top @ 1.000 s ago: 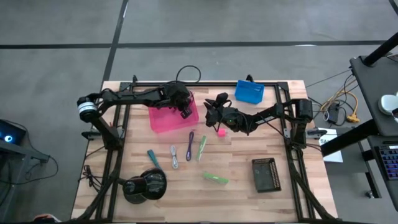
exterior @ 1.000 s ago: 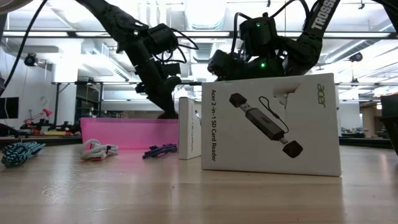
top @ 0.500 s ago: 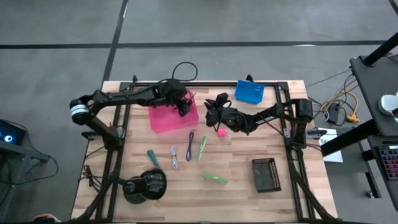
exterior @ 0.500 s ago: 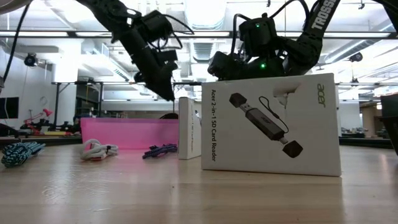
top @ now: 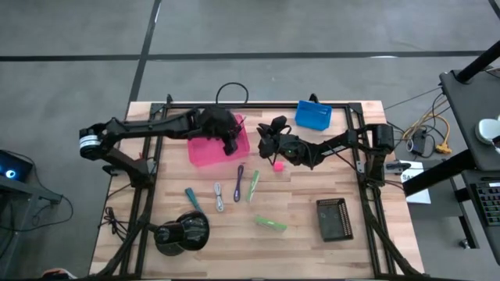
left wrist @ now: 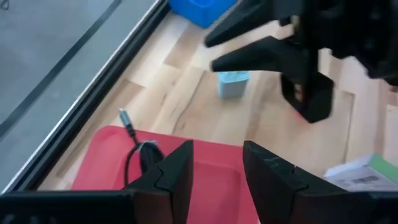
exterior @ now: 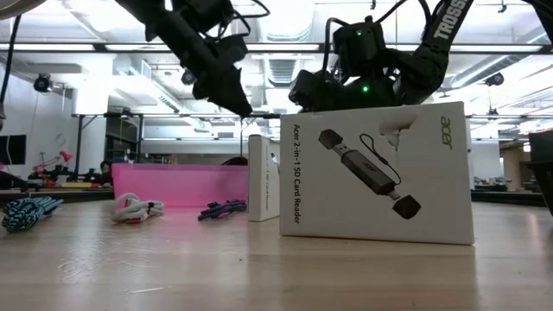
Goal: Pick and place items into bin
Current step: Put the top usb box into the black bin
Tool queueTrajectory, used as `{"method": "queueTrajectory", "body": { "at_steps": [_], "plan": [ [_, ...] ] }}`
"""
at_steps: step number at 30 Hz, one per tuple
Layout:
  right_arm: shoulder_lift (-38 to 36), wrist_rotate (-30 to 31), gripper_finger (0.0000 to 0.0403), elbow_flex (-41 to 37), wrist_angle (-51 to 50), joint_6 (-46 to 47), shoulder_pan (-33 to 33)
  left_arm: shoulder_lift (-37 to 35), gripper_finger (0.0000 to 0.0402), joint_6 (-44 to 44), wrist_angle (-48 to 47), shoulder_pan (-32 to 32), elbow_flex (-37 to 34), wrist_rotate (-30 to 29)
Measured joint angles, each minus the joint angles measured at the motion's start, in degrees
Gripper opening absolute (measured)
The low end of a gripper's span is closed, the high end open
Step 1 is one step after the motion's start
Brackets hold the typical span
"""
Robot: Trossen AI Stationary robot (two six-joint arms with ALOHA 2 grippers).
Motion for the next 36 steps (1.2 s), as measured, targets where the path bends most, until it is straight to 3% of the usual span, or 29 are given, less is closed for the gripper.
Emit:
{"method": "queueTrajectory", "body": {
  "at_steps": [4,12,21,32,36],
  "plan": [
    [0.0,4.5,0.0073,0.0,-0.2,-1.4,0.0,-0.1,0.0124,-0.1,-1.1,-2.7,0.0,0.0],
    [0.0,22.0,0.0075,0.0,-0.2,-3.8,-0.1,-1.7,0.0124,0.1,-1.2,-7.2,0.0,0.1],
    [-0.9,23.2,0.0069,-0.1,0.1,-3.4,-0.1,-3.0,0.0124,-0.2,-1.2,-11.9,0.0,0.0],
    [-9.4,-2.7,0.0072,-8.0,0.0,3.4,-0.1,-12.3,0.0124,-1.7,-0.9,-13.0,-1.9,-0.4],
    [-16.7,-21.4,0.0072,-10.9,-2.2,7.7,-0.2,-16.1,0.0124,-1.7,-2.1,-13.0,-2.6,-0.4]
  ]
}}
